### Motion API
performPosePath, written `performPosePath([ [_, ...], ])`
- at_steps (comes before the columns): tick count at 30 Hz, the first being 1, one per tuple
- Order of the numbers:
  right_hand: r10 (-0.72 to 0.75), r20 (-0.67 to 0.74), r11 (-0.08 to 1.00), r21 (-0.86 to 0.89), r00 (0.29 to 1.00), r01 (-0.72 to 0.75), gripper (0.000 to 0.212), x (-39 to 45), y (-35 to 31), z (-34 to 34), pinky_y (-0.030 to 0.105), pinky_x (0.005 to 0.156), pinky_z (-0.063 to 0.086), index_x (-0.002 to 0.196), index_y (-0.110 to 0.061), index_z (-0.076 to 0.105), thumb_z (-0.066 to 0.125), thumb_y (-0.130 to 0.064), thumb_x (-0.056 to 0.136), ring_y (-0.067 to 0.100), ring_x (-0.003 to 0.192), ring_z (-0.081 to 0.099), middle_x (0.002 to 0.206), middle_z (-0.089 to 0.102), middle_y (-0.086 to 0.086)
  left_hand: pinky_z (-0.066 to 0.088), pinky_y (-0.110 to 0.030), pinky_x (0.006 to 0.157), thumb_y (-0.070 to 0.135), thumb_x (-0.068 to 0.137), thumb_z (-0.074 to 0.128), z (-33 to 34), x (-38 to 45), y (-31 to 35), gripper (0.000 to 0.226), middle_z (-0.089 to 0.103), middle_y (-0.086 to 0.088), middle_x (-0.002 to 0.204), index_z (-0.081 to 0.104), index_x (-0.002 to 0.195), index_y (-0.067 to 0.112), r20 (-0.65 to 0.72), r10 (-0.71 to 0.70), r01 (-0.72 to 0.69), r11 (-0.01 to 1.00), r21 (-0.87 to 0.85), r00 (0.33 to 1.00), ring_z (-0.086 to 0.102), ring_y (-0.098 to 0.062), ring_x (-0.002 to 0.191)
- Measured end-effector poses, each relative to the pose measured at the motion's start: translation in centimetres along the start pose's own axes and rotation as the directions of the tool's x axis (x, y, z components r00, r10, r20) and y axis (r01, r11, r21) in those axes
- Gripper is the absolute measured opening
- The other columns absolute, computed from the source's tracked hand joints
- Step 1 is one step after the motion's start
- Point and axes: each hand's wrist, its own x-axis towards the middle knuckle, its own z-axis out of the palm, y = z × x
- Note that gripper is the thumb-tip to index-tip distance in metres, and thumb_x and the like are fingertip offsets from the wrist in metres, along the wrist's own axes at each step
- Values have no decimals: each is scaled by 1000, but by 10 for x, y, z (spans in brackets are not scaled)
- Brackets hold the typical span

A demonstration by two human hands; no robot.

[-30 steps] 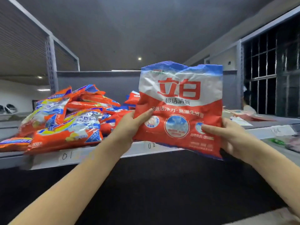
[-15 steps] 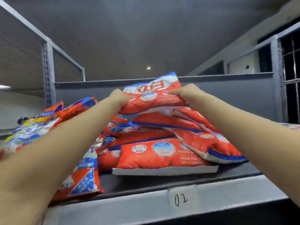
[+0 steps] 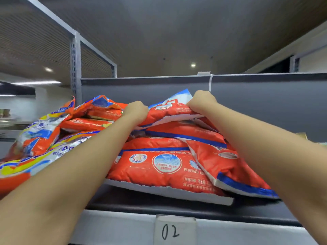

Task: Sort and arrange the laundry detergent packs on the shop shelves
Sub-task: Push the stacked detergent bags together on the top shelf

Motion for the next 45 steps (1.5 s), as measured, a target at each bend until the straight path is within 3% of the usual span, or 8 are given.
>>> performPosePath([
  [6, -180, -55, 980, -93, 982, 174, 10, -21, 16, -17, 31, 66, 35, 86, -5, 51, 45, -12, 90, 33, 87, 56, 91, 57, 16, 43, -33, 86, 19, 96, 38, -17, -35, 2, 34, 63, -11, 122, 63, 116, 9, -38, 77, -75, 996, 56, 996, 55, -31, 112],
  [11, -371, -115, 902, -282, 921, 328, 29, -70, 17, -35, 37, 75, 43, 113, -1, 58, 44, -14, 91, 35, 102, 53, 112, 59, 18, 45, -36, 88, 21, 93, 41, -32, -83, 9, 34, 61, -9, 123, 59, 121, 16, -86, 224, -213, 970, 117, 971, 56, -30, 111],
  [16, -457, -82, 852, -325, 886, 410, 30, -140, -1, -53, 43, 84, 45, 116, -2, 56, 44, -19, 93, 35, 109, 49, 114, 56, 17, 43, -39, 81, 27, 97, 39, -50, -147, 10, 33, 58, -10, 121, 57, 121, 14, -66, 412, -378, 880, 287, 909, 52, -31, 112],
  [20, -469, -68, 859, -265, 881, 437, 30, -212, -13, -53, 43, 87, 44, 116, -3, 57, 45, -16, 93, 35, 112, 49, 120, 56, 17, 42, -40, 86, 29, 97, 40, -63, -207, -7, 34, 57, -8, 125, 56, 124, 15, -35, 499, -464, 828, 316, 866, 49, -30, 117],
  [27, -435, -47, 898, -99, 899, 429, 31, -350, -21, -31, 40, 92, 39, 120, -4, 58, 51, -17, 92, 35, 115, 49, 119, 59, 17, 42, -43, 83, 33, 94, 39, -71, -320, -63, 36, 63, -11, 111, 62, 112, 11, -64, 576, -567, 815, 116, 815, 53, -33, 106],
  [33, -325, 118, 945, 20, 938, 325, 36, -476, -8, 17, 28, 93, 38, 130, -14, 52, 47, -25, 96, 19, 120, 45, 128, 55, 2, 50, -41, 73, 29, 91, 47, -35, -420, -128, 30, 70, -5, 99, 68, 105, 12, -40, 565, -566, 824, -24, 824, 62, -30, 91],
  [38, -183, 384, 983, 38, 905, 182, 33, -560, 24, 84, 30, 93, 44, 127, -16, 51, 46, -25, 96, 17, 117, 47, 123, 55, -1, 47, -37, 81, 28, 93, 52, 16, -492, -177, 25, 67, 3, 110, 65, 112, 18, 220, 428, -408, 903, -131, 876, 59, -22, 102],
  [45, 29, 696, 999, -52, 718, 11, 31, -629, 70, 184, 34, 94, 43, 124, -15, 54, 44, -23, 96, 21, 116, 50, 120, 56, 3, 46, -32, 78, 33, 97, 37, 115, -556, -221, 29, 63, 5, 108, 60, 112, 23, 614, 292, -342, 939, -38, 733, 56, -18, 100],
])
